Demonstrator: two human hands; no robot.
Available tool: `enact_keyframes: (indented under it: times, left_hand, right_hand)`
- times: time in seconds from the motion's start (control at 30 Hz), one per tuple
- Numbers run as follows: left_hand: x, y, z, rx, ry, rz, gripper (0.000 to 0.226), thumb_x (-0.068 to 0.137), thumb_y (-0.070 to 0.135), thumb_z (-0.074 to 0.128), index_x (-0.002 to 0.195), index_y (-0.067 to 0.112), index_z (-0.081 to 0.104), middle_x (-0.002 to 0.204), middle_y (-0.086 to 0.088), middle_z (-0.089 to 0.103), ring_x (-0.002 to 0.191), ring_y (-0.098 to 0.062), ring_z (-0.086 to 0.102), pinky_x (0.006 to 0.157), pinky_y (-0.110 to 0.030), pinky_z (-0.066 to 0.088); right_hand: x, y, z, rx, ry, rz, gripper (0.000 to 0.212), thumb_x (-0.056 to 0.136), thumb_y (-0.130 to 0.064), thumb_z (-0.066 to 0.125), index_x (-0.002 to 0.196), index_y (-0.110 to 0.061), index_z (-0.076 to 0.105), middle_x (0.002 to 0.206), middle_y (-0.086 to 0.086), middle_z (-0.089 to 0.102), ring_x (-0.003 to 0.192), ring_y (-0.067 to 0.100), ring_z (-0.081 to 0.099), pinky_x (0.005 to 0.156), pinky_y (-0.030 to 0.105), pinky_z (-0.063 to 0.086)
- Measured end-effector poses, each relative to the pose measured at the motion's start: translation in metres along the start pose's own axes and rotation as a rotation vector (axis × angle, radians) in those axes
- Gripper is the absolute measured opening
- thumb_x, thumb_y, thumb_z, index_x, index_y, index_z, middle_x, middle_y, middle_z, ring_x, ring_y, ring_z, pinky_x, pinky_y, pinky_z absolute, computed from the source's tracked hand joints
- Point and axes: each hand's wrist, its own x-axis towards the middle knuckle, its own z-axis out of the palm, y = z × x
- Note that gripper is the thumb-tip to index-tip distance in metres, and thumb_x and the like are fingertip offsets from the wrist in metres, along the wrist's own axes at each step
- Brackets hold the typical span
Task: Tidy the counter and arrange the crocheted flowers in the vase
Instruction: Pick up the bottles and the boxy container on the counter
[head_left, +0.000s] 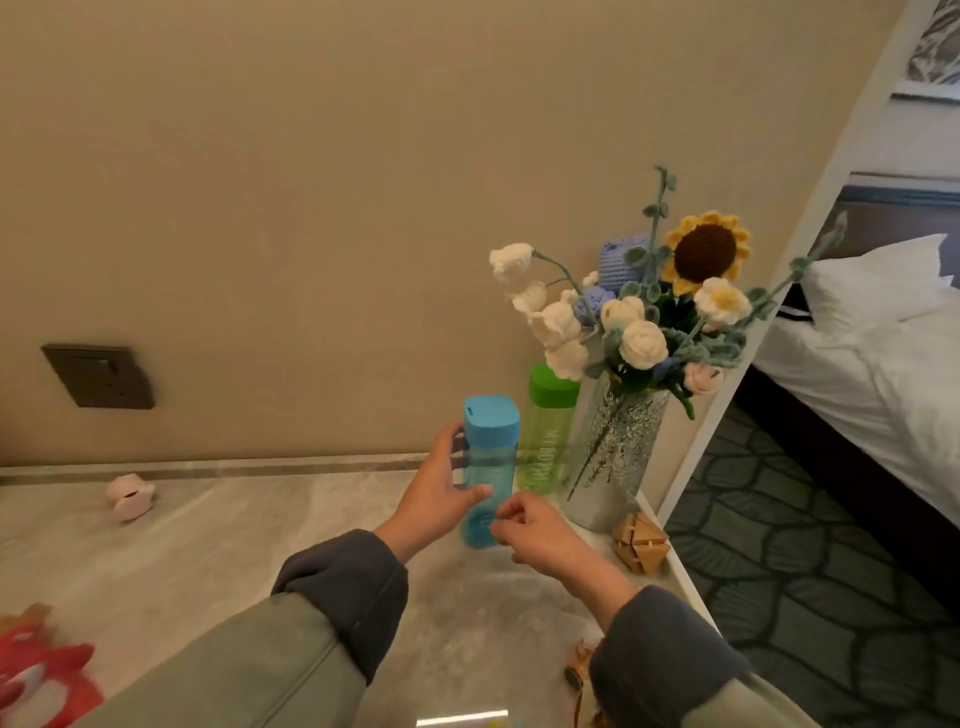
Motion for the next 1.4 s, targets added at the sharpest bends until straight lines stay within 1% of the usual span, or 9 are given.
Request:
enact_keyframes:
  times: [0.1,0.27,0.43,0.57,0.73,0.97,1.17,1.27,1.4]
  left_hand:
    - [0.021,-0.006,0.001,-0.001,-0.011,-0.011,0.078,0.079,0.000,0.072,0.133,0.035,0.028,0.122,0.013,0.050,0.111,-0.004,0.054,0.077,-0.019,0.054]
    - [0.051,-0.013,0.004,0.004,-0.014,-0.032,0.079,0.080,-0.002,0.070,0.132,0.036,0.025,0.118,0.019,0.047,0.110,-0.004,0.052,0.080,-0.019,0.052]
    - [0.069,-0.016,0.008,-0.004,-0.025,-0.028,0.079,0.082,-0.003,0.068,0.138,0.030,0.024,0.123,0.014,0.043,0.114,-0.006,0.046,0.087,-0.020,0.047]
    - [0.079,-0.017,0.007,-0.007,-0.075,-0.014,0.076,0.084,-0.003,0.065,0.131,0.040,0.023,0.126,0.016,0.041,0.110,0.003,0.047,0.077,-0.009,0.048]
    - [0.084,-0.019,0.004,-0.006,-0.115,-0.007,0.078,0.085,-0.001,0.065,0.139,0.034,0.021,0.135,0.003,0.040,0.121,-0.008,0.045,0.085,-0.016,0.047]
    - [0.081,-0.020,0.008,0.024,-0.103,-0.024,0.077,0.087,0.001,0.063,0.136,0.041,0.021,0.128,0.014,0.041,0.112,0.011,0.047,0.079,-0.008,0.046]
    - [0.080,-0.017,0.014,0.034,-0.074,-0.022,0.078,0.085,0.001,0.065,0.137,0.040,0.022,0.126,0.023,0.040,0.120,-0.003,0.043,0.098,-0.029,0.044]
    - [0.078,-0.015,0.014,0.053,-0.072,-0.028,0.083,0.084,0.004,0.067,0.140,0.041,0.019,0.129,0.029,0.036,0.121,0.000,0.040,0.096,-0.026,0.040]
    - [0.071,-0.012,0.009,0.105,-0.054,-0.044,0.097,0.083,0.009,0.070,0.152,0.029,0.004,0.151,0.005,0.028,0.137,-0.013,0.029,0.108,-0.039,0.036]
  right_hand:
    - [0.017,0.005,0.003,-0.036,-0.019,-0.022,0.023,0.091,-0.013,0.056,0.114,-0.006,0.056,0.090,0.002,0.056,0.077,0.012,0.052,0.070,0.026,0.044]
    - [0.041,0.012,0.004,-0.031,-0.048,-0.040,0.036,0.091,-0.015,0.057,0.126,-0.012,0.051,0.117,0.002,0.058,0.102,0.015,0.056,0.083,0.022,0.042]
    - [0.059,0.019,0.000,0.009,-0.012,-0.048,0.036,0.089,-0.012,0.057,0.124,-0.018,0.048,0.112,-0.004,0.054,0.104,0.013,0.055,0.087,0.023,0.042]
    - [0.070,0.023,-0.002,-0.017,0.007,-0.050,0.044,0.088,-0.011,0.058,0.131,-0.013,0.048,0.113,-0.005,0.051,0.107,0.012,0.052,0.090,0.024,0.041]
    - [0.077,0.027,0.003,-0.008,0.013,-0.029,0.042,0.088,-0.013,0.059,0.129,-0.012,0.048,0.112,-0.004,0.053,0.109,0.017,0.055,0.089,0.025,0.044]
    - [0.077,0.026,0.006,0.003,0.018,0.000,0.046,0.089,-0.014,0.057,0.133,-0.011,0.045,0.124,0.003,0.055,0.108,0.017,0.054,0.089,0.028,0.046]
    - [0.072,0.022,0.001,-0.005,0.020,-0.012,0.051,0.088,-0.013,0.056,0.137,-0.010,0.042,0.133,0.007,0.052,0.122,0.022,0.052,0.101,0.035,0.045]
    - [0.070,0.020,0.000,-0.010,0.023,-0.021,0.048,0.089,-0.013,0.056,0.136,-0.010,0.044,0.131,0.006,0.053,0.118,0.021,0.053,0.098,0.031,0.044]
    - [0.065,0.017,-0.002,-0.018,0.037,-0.029,0.045,0.089,-0.012,0.056,0.133,-0.010,0.047,0.124,0.004,0.055,0.112,0.020,0.055,0.094,0.029,0.044]
